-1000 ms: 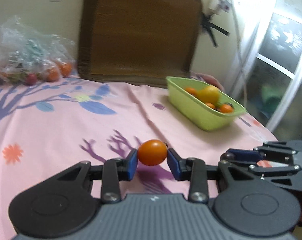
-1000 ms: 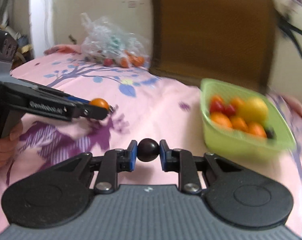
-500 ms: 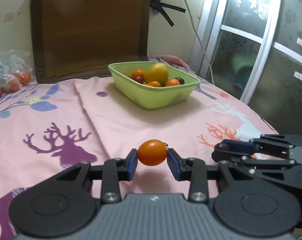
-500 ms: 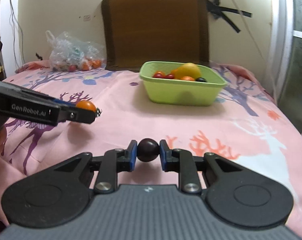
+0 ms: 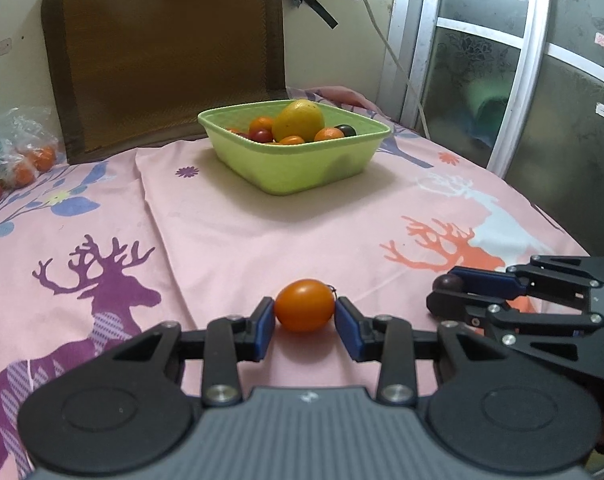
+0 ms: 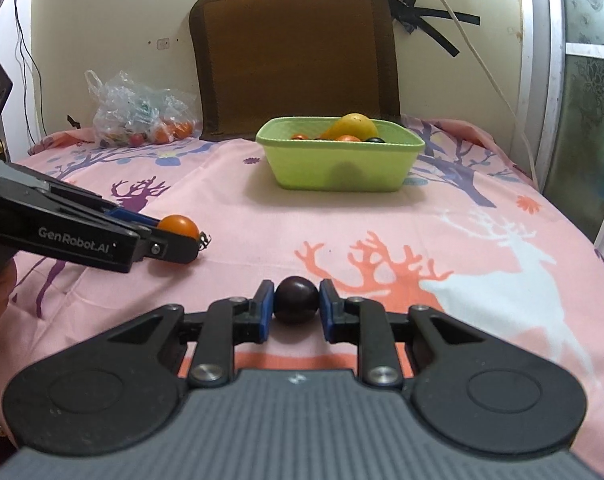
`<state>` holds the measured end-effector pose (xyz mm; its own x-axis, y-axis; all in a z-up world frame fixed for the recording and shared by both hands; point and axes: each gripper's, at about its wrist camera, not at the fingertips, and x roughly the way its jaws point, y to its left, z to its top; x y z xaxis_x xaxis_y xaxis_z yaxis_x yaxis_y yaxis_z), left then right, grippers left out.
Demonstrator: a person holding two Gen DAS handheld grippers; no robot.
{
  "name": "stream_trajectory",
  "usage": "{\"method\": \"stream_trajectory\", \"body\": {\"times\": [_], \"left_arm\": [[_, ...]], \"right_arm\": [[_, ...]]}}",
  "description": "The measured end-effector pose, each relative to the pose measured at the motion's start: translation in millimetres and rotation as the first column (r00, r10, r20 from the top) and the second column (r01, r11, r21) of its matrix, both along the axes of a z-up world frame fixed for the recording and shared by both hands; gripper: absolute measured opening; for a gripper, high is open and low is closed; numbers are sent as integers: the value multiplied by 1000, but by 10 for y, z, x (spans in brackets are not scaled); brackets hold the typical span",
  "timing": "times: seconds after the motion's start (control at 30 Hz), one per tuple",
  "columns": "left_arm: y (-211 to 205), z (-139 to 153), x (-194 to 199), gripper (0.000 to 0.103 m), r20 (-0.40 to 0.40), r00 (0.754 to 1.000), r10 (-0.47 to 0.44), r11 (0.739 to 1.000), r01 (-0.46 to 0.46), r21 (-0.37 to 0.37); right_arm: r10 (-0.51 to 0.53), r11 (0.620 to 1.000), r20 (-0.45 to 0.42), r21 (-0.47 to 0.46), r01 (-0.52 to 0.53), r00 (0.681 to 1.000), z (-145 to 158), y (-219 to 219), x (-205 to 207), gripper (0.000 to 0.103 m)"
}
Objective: Organize fruits
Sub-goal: 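Hold the cherry tomato and plum in both grippers, moving toward the basket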
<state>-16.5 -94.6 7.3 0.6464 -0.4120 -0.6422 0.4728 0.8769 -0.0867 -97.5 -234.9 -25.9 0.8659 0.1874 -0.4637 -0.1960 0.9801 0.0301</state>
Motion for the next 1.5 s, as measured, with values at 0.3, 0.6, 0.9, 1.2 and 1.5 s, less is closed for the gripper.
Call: {"method": "stream_trajectory", "body": {"times": [0.3,0.6,0.9,1.2,1.5], "left_arm": [[-38,31,-9,46,20,1000,0,1000,0,14],[-22,40,-32,51,29,1000,-9,1000,9,13],[-59,53,-47,51,29,999,-21,1000,21,20],[-101,-19,-52,50,13,1000,-23,999,22,45],[-146,-5,-33,41,4,1000,12,996,-13,85]], "right_arm": [[1,1000,8,23,-2,1000,-9,-34,-27,27],[-1,1000,7,25,1,1000,-11,-30,-56,28],[-2,999,8,37,2,1000,-26,-59,-98,28],[-11,998,14,64,10,1000,-28,-112,-139,28],[-14,997,21,77,13,1000,-68,-141,-151,33]]}}
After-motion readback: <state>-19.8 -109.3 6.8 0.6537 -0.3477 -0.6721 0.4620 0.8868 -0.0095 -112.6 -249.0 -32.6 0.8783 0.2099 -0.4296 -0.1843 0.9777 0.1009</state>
